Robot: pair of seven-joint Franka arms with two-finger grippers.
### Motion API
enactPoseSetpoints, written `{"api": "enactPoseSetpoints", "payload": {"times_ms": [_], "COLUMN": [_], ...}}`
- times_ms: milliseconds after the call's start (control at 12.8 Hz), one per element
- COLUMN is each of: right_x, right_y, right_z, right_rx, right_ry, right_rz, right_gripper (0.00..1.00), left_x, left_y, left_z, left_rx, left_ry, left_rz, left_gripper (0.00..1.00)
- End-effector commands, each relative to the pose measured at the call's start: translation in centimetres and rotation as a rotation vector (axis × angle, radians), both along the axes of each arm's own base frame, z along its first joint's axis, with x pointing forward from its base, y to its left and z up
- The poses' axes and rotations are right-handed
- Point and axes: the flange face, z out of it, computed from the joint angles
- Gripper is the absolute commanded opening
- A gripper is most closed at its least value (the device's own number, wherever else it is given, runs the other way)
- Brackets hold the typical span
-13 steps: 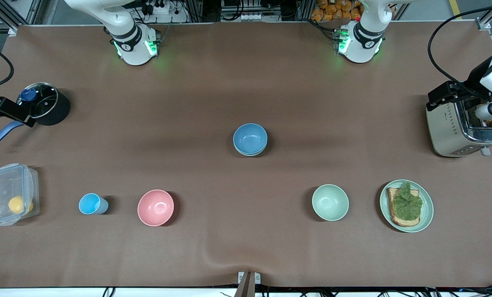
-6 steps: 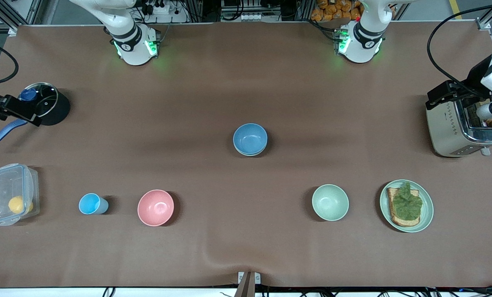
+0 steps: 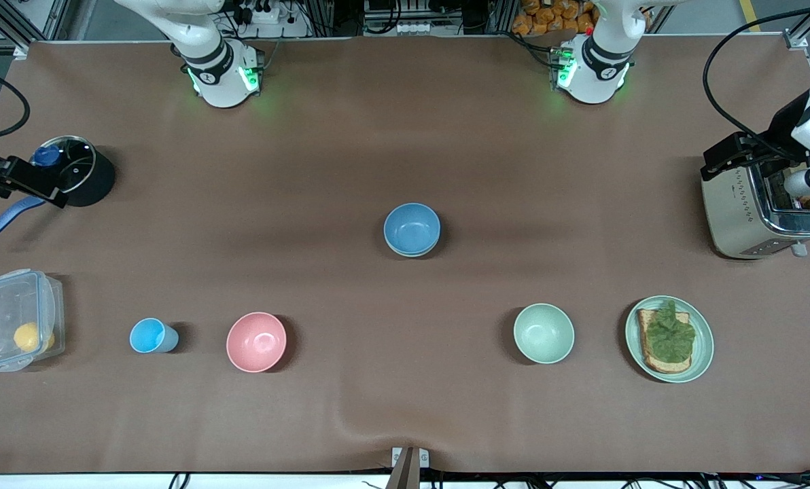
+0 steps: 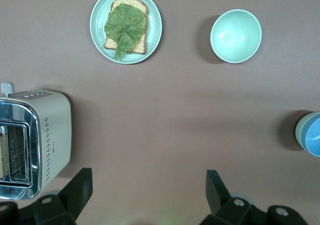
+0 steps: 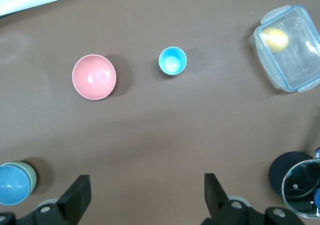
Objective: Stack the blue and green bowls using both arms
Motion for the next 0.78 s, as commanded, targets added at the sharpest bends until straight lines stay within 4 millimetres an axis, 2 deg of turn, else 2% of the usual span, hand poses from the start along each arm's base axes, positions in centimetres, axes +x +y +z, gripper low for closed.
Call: {"api": "enactPoseSetpoints", "payload": {"times_ms": [0, 703], "right_x": [-0.78, -0.79], "right_y": [0.25, 0.66], "right_z": [1.06, 0.91], "right_rx": [-0.021, -0.043], "right_ry": [-0.002, 0.006], "right_rz": [0.005, 0.011], "right_gripper": [1.00, 1.00], "left_x": [-0.53, -0.66], "left_y": [-0.32, -0.49], "left_z": [0.78, 0.92], "left_rx": [-0.002, -0.002], "left_ry": [0.003, 0.003], "left_rz": [0.006, 0.003], "left_gripper": [1.00, 1.00]}}
